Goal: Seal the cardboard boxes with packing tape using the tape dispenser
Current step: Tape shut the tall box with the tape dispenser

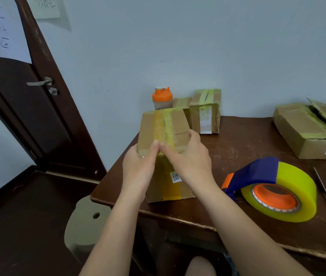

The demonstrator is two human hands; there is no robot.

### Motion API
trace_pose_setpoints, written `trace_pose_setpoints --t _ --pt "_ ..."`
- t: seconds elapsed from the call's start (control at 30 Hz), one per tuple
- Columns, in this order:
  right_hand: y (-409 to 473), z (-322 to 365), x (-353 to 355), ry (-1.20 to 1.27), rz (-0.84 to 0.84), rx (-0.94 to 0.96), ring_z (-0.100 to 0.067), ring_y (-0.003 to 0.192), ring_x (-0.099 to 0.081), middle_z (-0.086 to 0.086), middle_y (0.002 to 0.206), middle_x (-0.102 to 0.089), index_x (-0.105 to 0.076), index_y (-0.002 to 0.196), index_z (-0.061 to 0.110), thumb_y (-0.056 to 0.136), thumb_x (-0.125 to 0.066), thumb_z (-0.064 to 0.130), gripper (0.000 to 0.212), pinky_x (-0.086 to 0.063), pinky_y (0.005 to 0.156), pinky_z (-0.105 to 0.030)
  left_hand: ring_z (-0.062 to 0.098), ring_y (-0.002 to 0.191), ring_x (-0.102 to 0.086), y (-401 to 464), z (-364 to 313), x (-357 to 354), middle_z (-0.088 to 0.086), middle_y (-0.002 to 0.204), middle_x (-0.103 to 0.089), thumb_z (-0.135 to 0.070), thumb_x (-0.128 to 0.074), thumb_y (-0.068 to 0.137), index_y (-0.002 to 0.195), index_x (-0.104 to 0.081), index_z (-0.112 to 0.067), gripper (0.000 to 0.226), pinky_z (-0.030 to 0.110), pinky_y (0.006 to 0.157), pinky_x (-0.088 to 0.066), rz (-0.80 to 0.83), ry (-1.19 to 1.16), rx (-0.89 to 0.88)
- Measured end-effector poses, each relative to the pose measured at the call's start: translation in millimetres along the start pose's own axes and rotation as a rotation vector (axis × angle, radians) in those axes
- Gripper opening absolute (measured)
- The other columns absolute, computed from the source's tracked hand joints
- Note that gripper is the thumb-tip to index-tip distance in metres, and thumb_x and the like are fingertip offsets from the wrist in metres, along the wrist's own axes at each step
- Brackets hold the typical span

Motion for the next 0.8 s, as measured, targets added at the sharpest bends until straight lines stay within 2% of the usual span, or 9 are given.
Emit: trace_pose_setpoints --t 0.2,0.4,0.5,0.57,0.6,0.63,0.67,0.73,0.8 --pt "5 -2 1 -0.027 -0.023 0.02 -0.019 0.12 -0.052 0.005 0.128 -0.056 -0.035 0.14 0.022 0.085 -0.065 0.047 0.067 -0.036 0.097 -0.035 0.005 0.083 -0.065 6 2 5 -0.008 0.092 -0.07 -0.036 -0.06 0.094 0.101 -0.069 -0.022 0.018 0.017 0.059 -0.043 -0.085 0.059 -0.045" --pt "7 -7 2 -0.084 -0.052 0.058 -0.02 0.115 -0.055 0.005 0.124 -0.06 -0.036 0.143 0.025 0.096 -0.051 0.038 0.052 -0.029 0.087 -0.03 0.009 0.087 -0.065 8 7 8 -0.011 0.093 -0.07 -0.037 -0.055 0.096 0.097 -0.068 -0.027 0.016 0.028 0.071 -0.049 -0.108 0.086 -0.056" --pt "5 -5 6 -0.097 -0.039 0.132 -0.016 0.111 -0.058 0.007 0.128 -0.062 -0.042 0.145 0.029 0.1 -0.043 0.035 0.045 -0.033 0.097 -0.033 0.0 0.066 -0.058 5 5 14 -0.018 0.067 -0.064 -0.034 -0.05 0.099 0.073 -0.064 -0.022 0.032 0.03 0.065 -0.045 -0.151 0.073 -0.093" --pt "3 -4 9 -0.072 -0.015 0.189 -0.006 0.108 -0.055 0.015 0.122 -0.064 -0.053 0.136 0.036 0.102 -0.04 0.032 0.037 -0.035 0.093 -0.031 -0.001 0.056 -0.049 -1 2 18 -0.019 0.055 -0.053 -0.031 -0.04 0.103 0.064 -0.054 -0.02 0.043 0.03 0.062 -0.038 -0.183 0.105 -0.119" --pt "2 -4 11 -0.058 -0.001 0.211 -0.003 0.102 -0.055 0.019 0.114 -0.065 -0.056 0.133 0.038 0.103 -0.039 0.032 0.035 -0.036 0.091 -0.031 -0.003 0.069 -0.055 -2 3 19 -0.021 0.07 -0.061 -0.033 -0.035 0.105 0.077 -0.064 -0.022 0.041 0.033 0.071 -0.044 -0.19 0.115 -0.128" --pt "2 -5 13 -0.047 0.012 0.231 -0.001 0.094 -0.054 0.021 0.104 -0.065 -0.058 0.13 0.039 0.103 -0.038 0.032 0.034 -0.038 0.089 -0.033 -0.003 0.096 -0.058 -3 3 20 -0.02 0.1 -0.067 -0.036 -0.031 0.105 0.105 -0.069 -0.026 0.039 0.037 0.089 -0.048 -0.193 0.136 -0.131" --pt "3 -7 14 -0.035 0.024 0.248 -0.001 0.09 -0.053 0.022 0.097 -0.064 -0.059 0.128 0.04 0.103 -0.037 0.033 0.034 -0.04 0.087 -0.035 0.002 0.119 -0.052 -3 4 19 -0.017 0.126 -0.06 -0.038 -0.028 0.106 0.129 -0.06 -0.032 0.039 0.038 0.106 -0.042 -0.18 0.163 -0.138" --pt "6 -11 15 -0.012 0.045 0.277 -0.006 0.089 -0.058 0.014 0.094 -0.069 -0.061 0.125 0.041 0.104 -0.036 0.036 0.033 -0.046 0.088 -0.039 0.005 0.131 -0.044 -1 6 19 -0.019 0.137 -0.052 -0.042 -0.028 0.105 0.136 -0.052 -0.039 0.04 0.041 0.114 -0.035 -0.151 0.165 -0.167" --pt "10 -15 14 0.019 0.065 0.306 -0.01 0.092 -0.062 0.007 0.099 -0.072 -0.062 0.121 0.044 0.102 -0.034 0.043 0.034 -0.049 0.087 -0.046 0.005 0.123 -0.05 0 11 20 -0.02 0.13 -0.056 -0.047 -0.028 0.104 0.127 -0.06 -0.043 0.039 0.039 0.107 -0.043 -0.126 0.099 -0.159"
Point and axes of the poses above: each hand's wrist, its own y-axis towards the middle knuckle, its own x-axis out of the back of the hand, z = x × y, the point moved 10 cm from there along y, towards the middle knuckle
